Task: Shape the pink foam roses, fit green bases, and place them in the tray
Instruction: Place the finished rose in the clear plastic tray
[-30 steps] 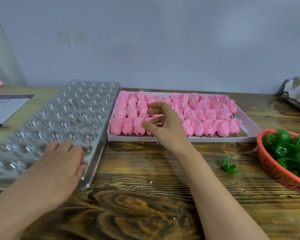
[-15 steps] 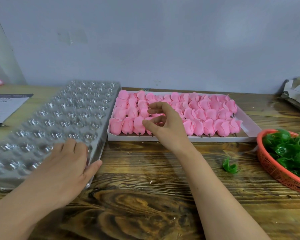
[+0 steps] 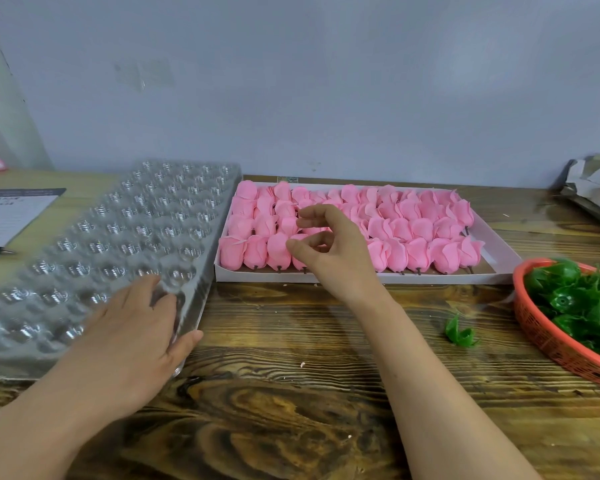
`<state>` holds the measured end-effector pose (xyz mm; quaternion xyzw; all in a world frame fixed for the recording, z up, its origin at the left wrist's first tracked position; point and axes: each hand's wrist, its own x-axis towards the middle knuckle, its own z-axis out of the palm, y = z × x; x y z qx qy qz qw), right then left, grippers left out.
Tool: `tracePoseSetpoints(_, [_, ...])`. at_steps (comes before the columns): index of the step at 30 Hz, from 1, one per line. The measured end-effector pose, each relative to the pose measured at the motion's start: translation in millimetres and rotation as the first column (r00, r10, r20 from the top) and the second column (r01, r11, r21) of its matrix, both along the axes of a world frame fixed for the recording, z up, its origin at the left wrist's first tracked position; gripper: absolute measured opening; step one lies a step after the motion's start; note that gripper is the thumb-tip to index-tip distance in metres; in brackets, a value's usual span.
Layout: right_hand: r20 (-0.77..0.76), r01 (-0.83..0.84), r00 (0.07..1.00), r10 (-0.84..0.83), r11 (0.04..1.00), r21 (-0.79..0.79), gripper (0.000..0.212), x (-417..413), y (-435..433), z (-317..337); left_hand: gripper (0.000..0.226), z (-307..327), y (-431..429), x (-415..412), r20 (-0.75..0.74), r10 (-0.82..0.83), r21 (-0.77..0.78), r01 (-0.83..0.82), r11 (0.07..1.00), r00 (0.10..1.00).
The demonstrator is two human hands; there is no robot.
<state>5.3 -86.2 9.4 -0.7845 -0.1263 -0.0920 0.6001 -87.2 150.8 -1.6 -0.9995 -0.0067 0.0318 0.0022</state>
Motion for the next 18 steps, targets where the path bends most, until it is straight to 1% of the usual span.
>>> tracePoseSetpoints(4, [-0.003,0.0,1.0,0.0,1.0,-0.001,0.038,0.2,0.0,-0.2,0.047,1.1,-1.8,-0.9,0.017,-0.022,-0.01,0.022,1.0,1.0])
tracePoseSetpoints(5, [-0.002,0.0,1.0,0.0,1.0,-0.002,0.038,0.3,-0.2,-0.3,0.049,1.3,-1.7,-1.8,0.012,-0.022,-0.004,0.023,1.0,1.0])
tracePoseSetpoints(10, [0.001,0.004,1.0,-0.004,1.0,-0.011,0.038,0.7,-0.5,-0.8,0.087,7.7,-2.4,-5.7,-0.03,0.008,0.001,-0.008,1.0,1.0])
tracePoseSetpoints(11, [0.002,0.006,1.0,-0.006,1.0,-0.013,0.038,0.8,-0.5,-0.8,0.087,9.4,-3.5,-7.1,-0.023,0.011,-0.009,-0.011,1.0,1.0])
tracePoseSetpoints(14, [0.003,0.015,1.0,-0.015,1.0,-0.015,0.037,1.3,-0.9,-0.3,0.072,17.3,-8.1,-9.8,-0.01,0.048,-0.083,-0.049,0.995,0.999])
tracePoseSetpoints(18, [0.006,0.03,1.0,-0.03,1.0,-0.009,0.037,1.7,-1.8,0.4,0.081,33.5,-16.7,-12.7,0.005,0.11,-0.187,-0.108,0.976,0.994])
